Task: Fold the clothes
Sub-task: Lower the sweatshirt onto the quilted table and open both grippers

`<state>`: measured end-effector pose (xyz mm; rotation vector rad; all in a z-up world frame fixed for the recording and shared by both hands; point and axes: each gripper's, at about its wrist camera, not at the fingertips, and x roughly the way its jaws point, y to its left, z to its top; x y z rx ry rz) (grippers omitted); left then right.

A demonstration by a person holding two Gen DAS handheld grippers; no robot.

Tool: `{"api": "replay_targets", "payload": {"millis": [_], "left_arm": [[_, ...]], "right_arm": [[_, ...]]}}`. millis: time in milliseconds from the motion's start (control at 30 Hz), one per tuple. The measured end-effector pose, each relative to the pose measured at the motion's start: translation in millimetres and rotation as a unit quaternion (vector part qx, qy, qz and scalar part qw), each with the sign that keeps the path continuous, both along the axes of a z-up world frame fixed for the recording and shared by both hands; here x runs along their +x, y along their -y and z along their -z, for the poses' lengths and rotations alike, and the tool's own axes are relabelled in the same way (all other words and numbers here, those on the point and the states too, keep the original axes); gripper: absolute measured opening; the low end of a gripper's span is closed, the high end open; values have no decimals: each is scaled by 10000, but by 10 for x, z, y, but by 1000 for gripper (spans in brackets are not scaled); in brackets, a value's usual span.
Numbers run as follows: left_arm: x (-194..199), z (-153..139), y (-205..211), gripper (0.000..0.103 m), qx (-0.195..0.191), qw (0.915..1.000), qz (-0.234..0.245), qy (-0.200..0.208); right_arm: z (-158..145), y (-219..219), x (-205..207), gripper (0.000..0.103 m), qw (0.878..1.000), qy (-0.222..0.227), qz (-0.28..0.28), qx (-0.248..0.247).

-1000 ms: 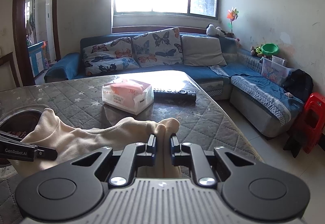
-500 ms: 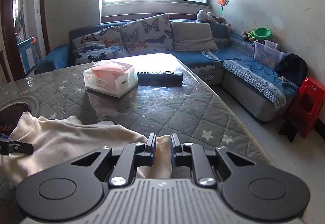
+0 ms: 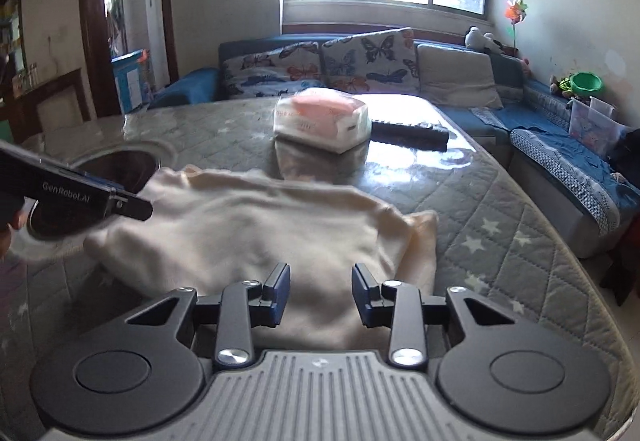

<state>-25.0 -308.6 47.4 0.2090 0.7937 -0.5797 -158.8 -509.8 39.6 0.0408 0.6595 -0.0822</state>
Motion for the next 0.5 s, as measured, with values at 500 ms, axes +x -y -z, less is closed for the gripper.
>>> {"api": "replay_targets", "payload": {"millis": [500], "left_arm": [[235, -26, -7, 55, -59, 9998, -144, -114]], "right_arm": [[-170, 180, 511, 34, 9998, 25, -62, 188]]}}
